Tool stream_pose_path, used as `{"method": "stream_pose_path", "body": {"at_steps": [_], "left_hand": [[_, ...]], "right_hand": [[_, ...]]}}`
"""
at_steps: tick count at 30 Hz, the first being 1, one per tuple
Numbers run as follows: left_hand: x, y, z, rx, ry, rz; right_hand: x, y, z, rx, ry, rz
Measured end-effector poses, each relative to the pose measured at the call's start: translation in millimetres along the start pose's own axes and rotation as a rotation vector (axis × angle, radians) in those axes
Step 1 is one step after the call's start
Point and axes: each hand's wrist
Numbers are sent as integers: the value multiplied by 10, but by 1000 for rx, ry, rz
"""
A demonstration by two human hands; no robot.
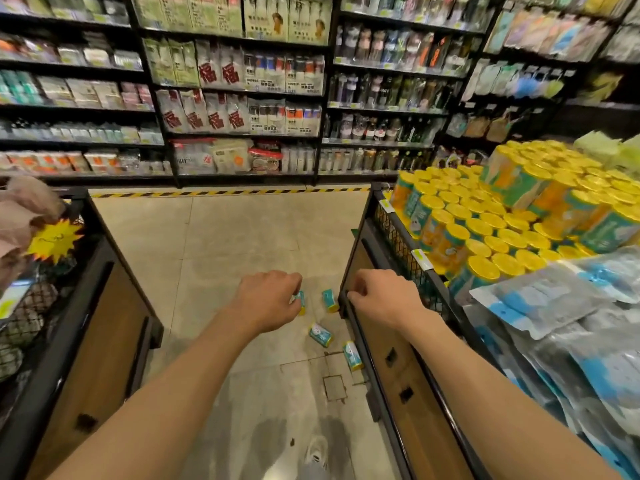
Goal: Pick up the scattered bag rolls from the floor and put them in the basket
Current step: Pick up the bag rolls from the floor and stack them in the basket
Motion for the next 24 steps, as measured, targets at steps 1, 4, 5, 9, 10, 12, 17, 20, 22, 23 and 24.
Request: {"method": "stream_pose_path", "body": {"at_steps": [1, 4, 5, 9, 10, 12, 17, 20, 22, 23, 24], "left_hand": [[182, 3, -43, 2, -2, -11], [712, 55, -150, 3, -8, -39], [890, 95, -181, 8, -9, -52], [1547, 269, -300, 9, -2, -88], [1707, 294, -328, 14, -15, -99], [2006, 320, -376, 20, -42, -131], [2843, 237, -513, 37, -143, -188], [3356, 66, -620, 39, -236, -219], [3703, -100, -672, 56, -309, -242], [3868, -198, -685, 73, -341, -257], [4033, -306, -687, 88, -368, -272]], "right_hand": [[186, 16, 52, 9, -4, -5], [751, 90, 227, 43, -16, -17], [931, 130, 291, 59, -24, -24], [1556, 283, 539, 124, -70, -63], [1695, 308, 601, 139, -82, -69], [1933, 328, 705, 171, -100, -87], [2487, 257, 907, 221, -186, -124], [2811, 113, 1000, 267, -274, -151], [3013, -29, 1058, 297, -360, -159], [3116, -132, 1100, 311, -394, -162], [3223, -246, 1149, 322, -423, -171]]}}
Point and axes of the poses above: each hand's wrist, its own x-axis towards the middle knuckle, its own y-axis out of the back of the hand, z = x × y, and after that the axes turned 14 degrees about -z, right-handed
